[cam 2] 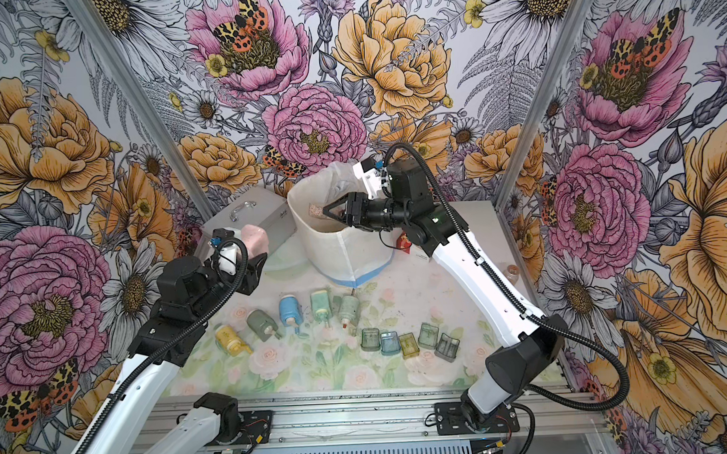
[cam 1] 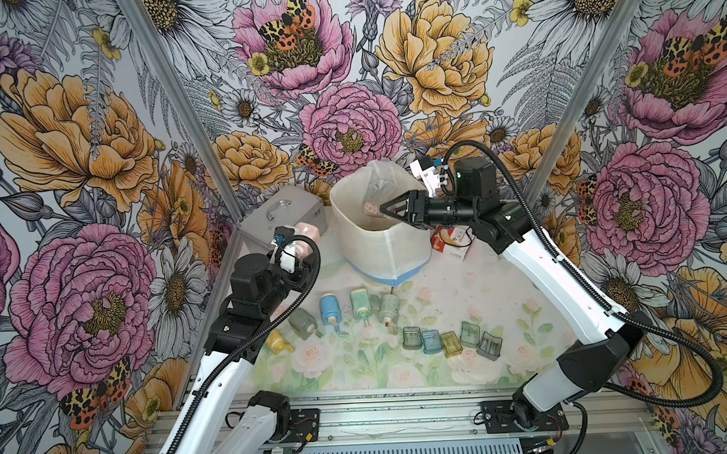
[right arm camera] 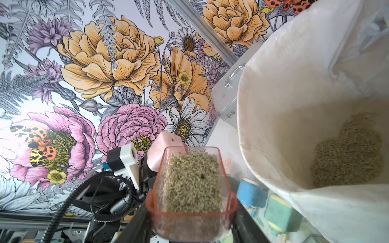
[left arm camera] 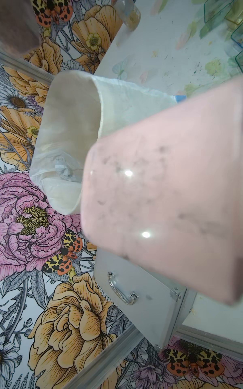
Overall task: Take out the pencil sharpener tray and clean the shavings
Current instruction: Open the container of the pencil sharpener.
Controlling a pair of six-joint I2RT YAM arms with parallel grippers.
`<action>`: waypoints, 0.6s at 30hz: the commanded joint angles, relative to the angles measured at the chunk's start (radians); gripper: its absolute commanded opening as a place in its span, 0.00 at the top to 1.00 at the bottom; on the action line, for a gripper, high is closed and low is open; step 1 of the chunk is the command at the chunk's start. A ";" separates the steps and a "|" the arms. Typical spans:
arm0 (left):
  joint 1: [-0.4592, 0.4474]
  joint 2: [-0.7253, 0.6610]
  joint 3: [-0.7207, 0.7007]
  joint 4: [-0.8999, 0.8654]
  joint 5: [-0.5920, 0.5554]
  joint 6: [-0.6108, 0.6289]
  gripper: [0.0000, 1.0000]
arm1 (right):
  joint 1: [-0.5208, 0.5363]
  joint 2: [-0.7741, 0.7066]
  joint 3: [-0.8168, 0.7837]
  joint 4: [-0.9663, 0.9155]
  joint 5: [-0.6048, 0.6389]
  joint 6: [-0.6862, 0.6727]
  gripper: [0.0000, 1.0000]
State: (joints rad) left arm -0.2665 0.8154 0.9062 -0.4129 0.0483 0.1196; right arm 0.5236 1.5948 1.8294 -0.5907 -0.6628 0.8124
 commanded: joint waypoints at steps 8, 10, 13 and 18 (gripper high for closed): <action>-0.049 0.011 -0.009 0.011 -0.079 0.043 1.00 | -0.015 0.108 0.116 0.012 -0.029 0.232 0.57; -0.053 0.015 -0.010 0.010 -0.077 0.044 1.00 | -0.015 0.128 0.141 0.012 -0.021 0.267 0.57; -0.057 0.018 -0.010 0.010 -0.081 0.046 1.00 | -0.014 0.157 0.183 0.024 -0.007 0.330 0.56; -0.060 0.024 -0.012 0.010 -0.085 0.048 1.00 | -0.004 0.198 0.209 0.094 0.028 0.455 0.56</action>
State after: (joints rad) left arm -0.3183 0.8402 0.8997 -0.4229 -0.0143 0.1501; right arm 0.5159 1.7718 2.0071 -0.5648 -0.6685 1.1660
